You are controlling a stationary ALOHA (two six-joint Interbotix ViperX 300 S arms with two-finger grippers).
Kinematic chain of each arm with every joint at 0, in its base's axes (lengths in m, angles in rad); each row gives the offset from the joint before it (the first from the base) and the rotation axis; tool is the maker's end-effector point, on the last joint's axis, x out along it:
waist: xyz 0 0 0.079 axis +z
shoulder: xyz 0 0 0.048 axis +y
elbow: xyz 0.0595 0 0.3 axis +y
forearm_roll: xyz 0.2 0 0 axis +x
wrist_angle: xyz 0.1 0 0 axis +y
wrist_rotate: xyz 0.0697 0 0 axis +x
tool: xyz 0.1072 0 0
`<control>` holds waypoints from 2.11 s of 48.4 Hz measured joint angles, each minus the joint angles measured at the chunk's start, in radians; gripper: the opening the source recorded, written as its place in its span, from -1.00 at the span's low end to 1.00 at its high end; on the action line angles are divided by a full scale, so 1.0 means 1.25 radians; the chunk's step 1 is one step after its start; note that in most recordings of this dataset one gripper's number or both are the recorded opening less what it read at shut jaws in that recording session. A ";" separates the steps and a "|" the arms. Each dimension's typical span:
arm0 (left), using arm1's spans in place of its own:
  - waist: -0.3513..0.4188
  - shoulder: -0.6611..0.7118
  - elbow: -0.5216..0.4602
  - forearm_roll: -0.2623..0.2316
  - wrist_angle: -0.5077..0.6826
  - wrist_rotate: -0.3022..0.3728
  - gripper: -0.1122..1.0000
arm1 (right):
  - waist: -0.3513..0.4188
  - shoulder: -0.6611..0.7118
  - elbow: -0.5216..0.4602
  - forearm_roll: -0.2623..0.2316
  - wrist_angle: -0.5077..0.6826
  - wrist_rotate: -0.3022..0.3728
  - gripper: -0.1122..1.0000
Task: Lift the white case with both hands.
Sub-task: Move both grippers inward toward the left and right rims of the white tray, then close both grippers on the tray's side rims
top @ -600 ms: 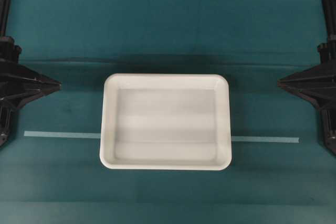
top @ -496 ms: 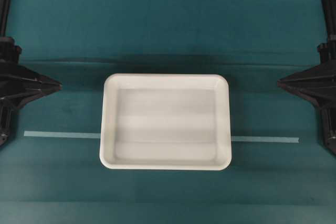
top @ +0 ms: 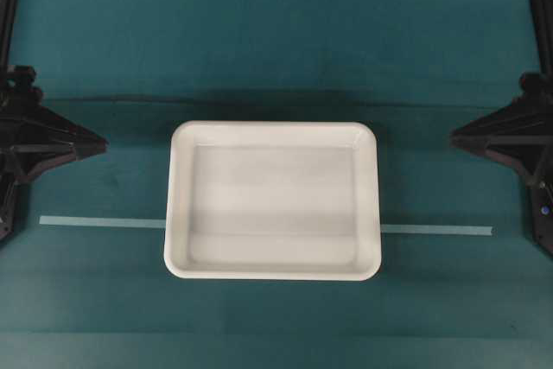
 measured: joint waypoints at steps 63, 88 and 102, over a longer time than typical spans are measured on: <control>-0.020 0.146 0.098 0.002 -0.033 -0.652 0.97 | -0.016 0.270 0.053 0.010 0.011 0.589 0.83; -0.013 0.324 0.148 0.004 -0.123 -0.654 0.93 | 0.048 0.362 0.117 0.012 -0.059 0.684 0.83; 0.004 0.496 0.160 0.004 -0.281 -0.657 0.92 | 0.049 0.503 0.147 0.012 -0.232 0.707 0.83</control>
